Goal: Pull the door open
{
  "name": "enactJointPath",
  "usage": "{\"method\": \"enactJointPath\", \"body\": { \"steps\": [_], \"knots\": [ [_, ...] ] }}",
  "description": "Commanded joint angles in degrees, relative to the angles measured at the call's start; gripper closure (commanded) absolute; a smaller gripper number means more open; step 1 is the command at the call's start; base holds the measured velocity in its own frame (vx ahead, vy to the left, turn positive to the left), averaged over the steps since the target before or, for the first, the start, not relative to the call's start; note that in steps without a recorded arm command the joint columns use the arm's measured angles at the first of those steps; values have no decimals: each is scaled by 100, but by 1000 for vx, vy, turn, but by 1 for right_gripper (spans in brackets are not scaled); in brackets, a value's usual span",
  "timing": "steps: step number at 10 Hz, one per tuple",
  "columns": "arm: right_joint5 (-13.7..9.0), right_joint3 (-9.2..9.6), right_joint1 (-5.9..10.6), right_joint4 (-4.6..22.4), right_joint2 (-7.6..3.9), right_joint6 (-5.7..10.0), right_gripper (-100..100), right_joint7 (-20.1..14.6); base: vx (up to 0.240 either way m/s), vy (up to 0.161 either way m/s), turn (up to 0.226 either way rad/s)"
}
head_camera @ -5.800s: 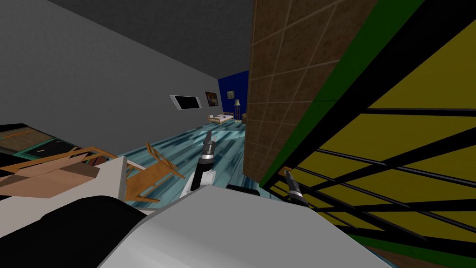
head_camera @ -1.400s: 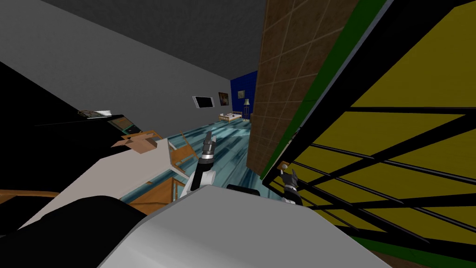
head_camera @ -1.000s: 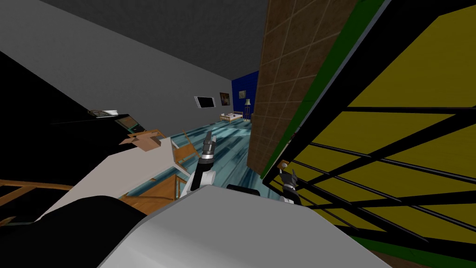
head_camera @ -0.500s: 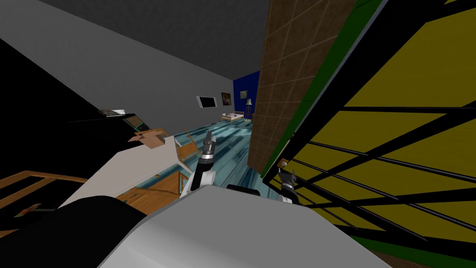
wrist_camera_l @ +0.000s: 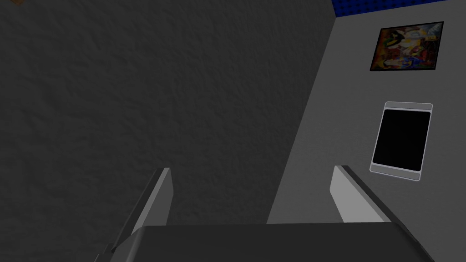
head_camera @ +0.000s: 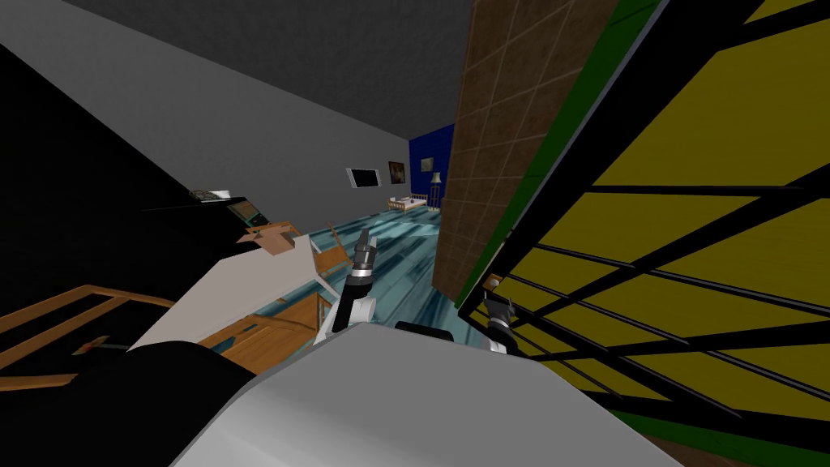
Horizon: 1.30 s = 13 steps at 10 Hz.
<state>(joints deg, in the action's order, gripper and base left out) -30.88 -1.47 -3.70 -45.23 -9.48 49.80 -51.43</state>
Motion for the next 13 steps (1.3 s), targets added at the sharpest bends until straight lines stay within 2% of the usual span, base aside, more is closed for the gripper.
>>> {"method": "enactJointPath", "body": {
  "steps": [1,3,4,6,7,10,13],
  "knots": [
    [-59,22,9,-2,15,4,-100,-171,-40,-7,17],
    [-278,101,14,-55,70,1,-100,-552,-55,-8,54],
    [-278,101,14,-55,70,1,-100,-633,-53,-13,17],
    [-474,173,19,-101,120,-2,-100,-996,-53,-11,44],
    [-474,173,19,-101,120,-2,-100,-1062,-45,-6,14],
    [-707,261,25,-155,178,-6,-100,-1552,-50,-4,38],
    [-866,323,29,-190,216,-9,-100,-1862,-56,-4,28]
  ]
}}
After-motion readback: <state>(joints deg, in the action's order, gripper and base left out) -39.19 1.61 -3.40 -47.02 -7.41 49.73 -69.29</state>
